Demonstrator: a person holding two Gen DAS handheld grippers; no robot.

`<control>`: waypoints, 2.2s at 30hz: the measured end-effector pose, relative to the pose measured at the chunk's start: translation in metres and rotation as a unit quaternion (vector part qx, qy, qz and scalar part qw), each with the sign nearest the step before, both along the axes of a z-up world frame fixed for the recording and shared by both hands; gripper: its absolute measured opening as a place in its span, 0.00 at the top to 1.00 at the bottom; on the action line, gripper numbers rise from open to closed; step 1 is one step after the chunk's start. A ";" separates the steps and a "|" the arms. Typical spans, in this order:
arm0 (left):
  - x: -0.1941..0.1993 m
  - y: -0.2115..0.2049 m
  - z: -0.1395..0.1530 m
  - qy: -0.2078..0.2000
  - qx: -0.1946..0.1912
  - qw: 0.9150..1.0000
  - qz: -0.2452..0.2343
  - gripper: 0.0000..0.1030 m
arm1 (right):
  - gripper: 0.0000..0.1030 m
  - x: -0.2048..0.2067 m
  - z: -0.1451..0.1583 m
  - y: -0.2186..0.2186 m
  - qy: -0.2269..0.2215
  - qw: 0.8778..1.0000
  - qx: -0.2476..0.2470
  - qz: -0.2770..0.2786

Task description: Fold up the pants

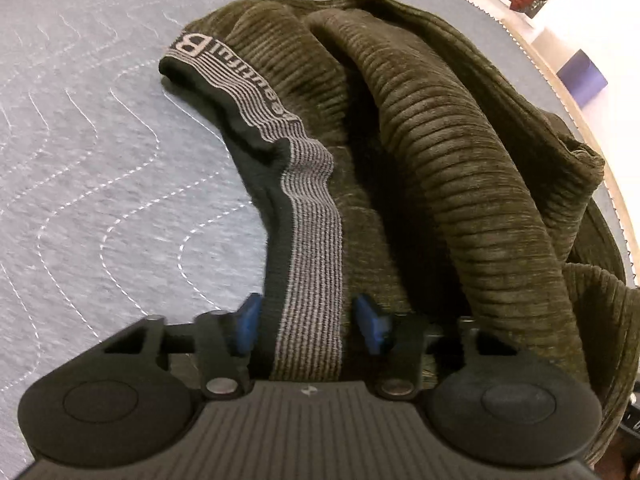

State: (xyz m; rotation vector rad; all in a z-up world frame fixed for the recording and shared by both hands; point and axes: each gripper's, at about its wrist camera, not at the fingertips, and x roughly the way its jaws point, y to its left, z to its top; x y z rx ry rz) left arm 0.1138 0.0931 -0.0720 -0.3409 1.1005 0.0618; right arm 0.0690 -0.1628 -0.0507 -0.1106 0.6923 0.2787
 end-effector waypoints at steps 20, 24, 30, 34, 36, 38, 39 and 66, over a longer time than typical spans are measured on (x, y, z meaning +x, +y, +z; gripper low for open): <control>-0.042 0.075 0.055 -0.041 -0.007 0.988 0.148 0.48 | 0.03 -0.004 0.001 0.005 0.011 1.000 -0.007 0.014; -0.014 0.057 0.038 -0.028 0.011 0.994 0.100 0.18 | 0.03 -0.002 -0.002 0.005 0.016 1.000 -0.011 0.013; 0.006 0.033 0.009 -0.015 0.082 0.995 0.049 0.15 | 0.03 0.000 -0.020 0.012 0.019 0.998 -0.057 0.026; 0.006 0.028 -0.007 -0.010 0.124 0.992 0.008 0.15 | 0.04 -0.001 -0.034 0.018 0.012 0.995 -0.095 0.039; 0.000 0.029 -0.008 -0.021 0.131 0.991 -0.004 0.19 | 0.05 -0.003 -0.039 0.022 0.004 0.993 -0.112 0.046; -0.003 0.031 -0.003 -0.024 0.135 0.991 -0.006 0.37 | 0.10 -0.005 -0.042 0.026 -0.001 0.990 -0.128 0.056; -0.006 0.032 0.001 -0.027 0.138 0.990 -0.007 0.54 | 0.15 -0.006 -0.044 0.029 -0.002 0.989 -0.133 0.062; -0.154 0.146 0.105 -0.084 0.119 0.981 0.127 0.82 | 0.89 -0.059 -0.020 0.059 -0.038 0.976 -0.068 0.205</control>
